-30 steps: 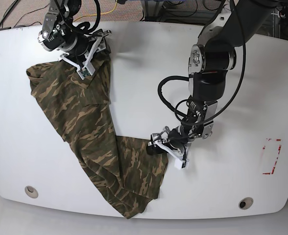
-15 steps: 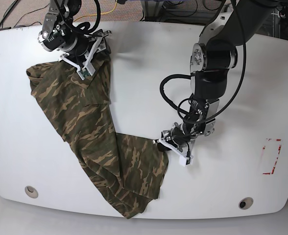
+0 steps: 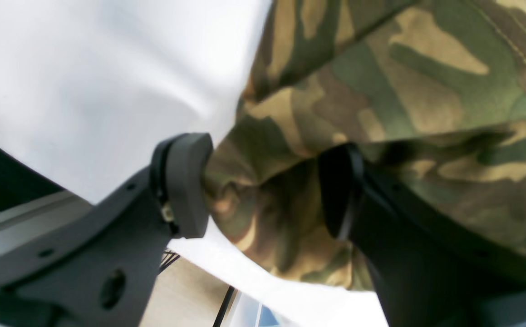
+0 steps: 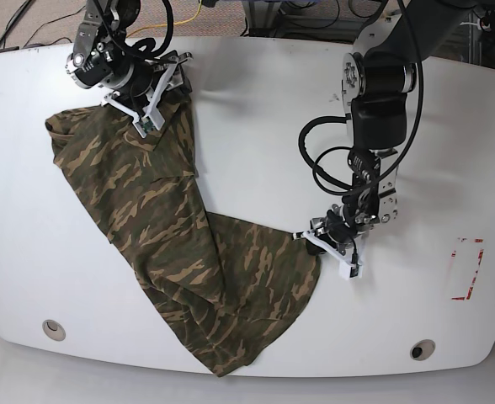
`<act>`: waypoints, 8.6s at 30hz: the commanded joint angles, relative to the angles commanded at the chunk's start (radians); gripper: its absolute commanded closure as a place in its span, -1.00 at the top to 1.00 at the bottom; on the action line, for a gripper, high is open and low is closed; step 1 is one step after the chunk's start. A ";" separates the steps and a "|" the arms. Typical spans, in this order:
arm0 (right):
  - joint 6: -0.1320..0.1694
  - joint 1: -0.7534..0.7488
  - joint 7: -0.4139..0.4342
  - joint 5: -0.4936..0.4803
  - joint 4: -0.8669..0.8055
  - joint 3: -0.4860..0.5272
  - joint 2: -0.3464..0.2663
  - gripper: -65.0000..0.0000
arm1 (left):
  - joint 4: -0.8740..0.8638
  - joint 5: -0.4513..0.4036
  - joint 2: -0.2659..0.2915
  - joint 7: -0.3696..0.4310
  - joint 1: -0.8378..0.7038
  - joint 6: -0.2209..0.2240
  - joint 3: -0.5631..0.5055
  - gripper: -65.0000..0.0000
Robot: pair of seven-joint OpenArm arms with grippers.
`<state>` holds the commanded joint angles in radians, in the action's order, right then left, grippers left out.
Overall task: Layout the t-shirt on the table in an organized manner, then fold the t-shirt properly
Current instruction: 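Move the left gripper to the shirt's middle and grasp the fabric, then pull the grasped fabric with the left gripper, spreading the shirt out, then lift the shirt with both grippers and swing it toward the robot, then hold the shirt raised high with both grippers, letting it hang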
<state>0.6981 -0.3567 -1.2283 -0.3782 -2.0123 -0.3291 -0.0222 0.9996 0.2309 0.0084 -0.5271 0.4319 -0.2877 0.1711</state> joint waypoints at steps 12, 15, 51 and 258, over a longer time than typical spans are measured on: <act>0.000 0.031 0.025 -0.005 -0.002 -0.064 -0.002 0.09 | 0.626 0.114 -0.209 -0.233 -0.259 -0.005 0.069 -1.00; 0.000 0.046 0.025 -0.005 -0.002 -0.078 -0.003 0.09 | 0.718 0.157 -0.259 -0.267 -0.292 -0.005 0.107 -1.00; 0.000 -0.005 -0.078 -0.442 0.002 -0.098 -0.003 0.37 | 0.841 0.308 -0.381 -0.368 -0.396 -0.005 0.281 -1.00; 0.000 1.765 -0.074 0.066 0.508 0.405 -0.551 -1.00 | 0.697 0.106 -0.270 -0.494 0.763 -0.006 0.015 -0.99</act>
<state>0.6981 1.4078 -1.3019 -0.3122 -1.5044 0.0760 -0.5731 1.6962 0.3368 -0.2616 -1.0211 1.1945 -0.2938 0.1864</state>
